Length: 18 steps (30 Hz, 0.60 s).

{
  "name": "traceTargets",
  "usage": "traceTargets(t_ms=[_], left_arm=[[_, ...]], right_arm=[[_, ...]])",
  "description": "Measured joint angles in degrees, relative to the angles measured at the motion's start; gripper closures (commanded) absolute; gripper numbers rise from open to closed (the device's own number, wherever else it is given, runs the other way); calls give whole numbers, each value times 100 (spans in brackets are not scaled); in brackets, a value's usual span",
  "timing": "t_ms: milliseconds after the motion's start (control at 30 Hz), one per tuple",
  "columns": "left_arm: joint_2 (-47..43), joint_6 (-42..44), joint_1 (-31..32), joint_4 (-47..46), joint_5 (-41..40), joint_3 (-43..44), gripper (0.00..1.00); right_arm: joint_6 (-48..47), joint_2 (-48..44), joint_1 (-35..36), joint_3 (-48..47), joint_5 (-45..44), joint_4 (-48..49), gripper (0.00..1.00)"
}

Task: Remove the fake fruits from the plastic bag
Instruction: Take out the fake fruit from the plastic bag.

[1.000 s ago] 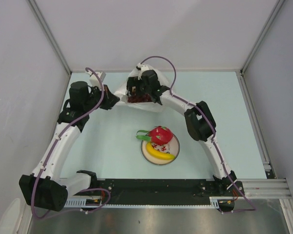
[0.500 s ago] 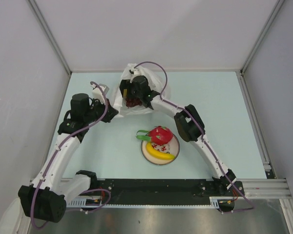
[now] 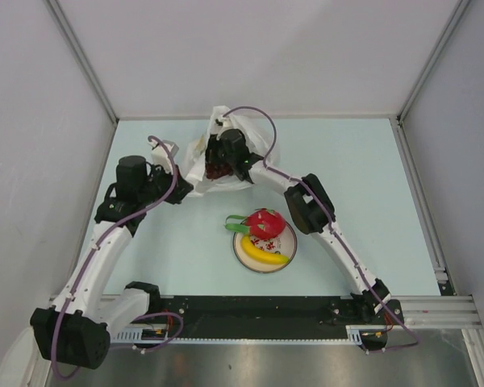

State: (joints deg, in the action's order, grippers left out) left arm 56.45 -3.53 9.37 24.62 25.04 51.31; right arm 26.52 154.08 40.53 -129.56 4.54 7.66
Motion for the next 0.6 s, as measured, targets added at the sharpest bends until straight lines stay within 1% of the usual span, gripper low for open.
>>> traceTargets(t_ms=[100, 233, 333, 400, 533, 600], left_arm=[[28, -55, -98, -144, -76, -50, 100], [160, -151, -369, -396, -190, -107, 100], [317, -157, -505, -693, -321, -107, 100], [415, -142, -529, -855, -356, -105, 100], [671, -140, -533, -1110, -337, -63, 100], [791, -142, -533, -1246, -328, -37, 100]], right_arm=[[-46, -278, -94, 367, 278, -22, 61], [-205, -962, -212, 1113, 831, -153, 61], [-470, -1403, -280, 1379, 1303, -363, 62], [-623, -1631, -317, 1480, 1561, -468, 62], [-874, -2201, -380, 2004, 2179, -610, 62], [-944, -2374, -426, 2197, 2485, -673, 64]])
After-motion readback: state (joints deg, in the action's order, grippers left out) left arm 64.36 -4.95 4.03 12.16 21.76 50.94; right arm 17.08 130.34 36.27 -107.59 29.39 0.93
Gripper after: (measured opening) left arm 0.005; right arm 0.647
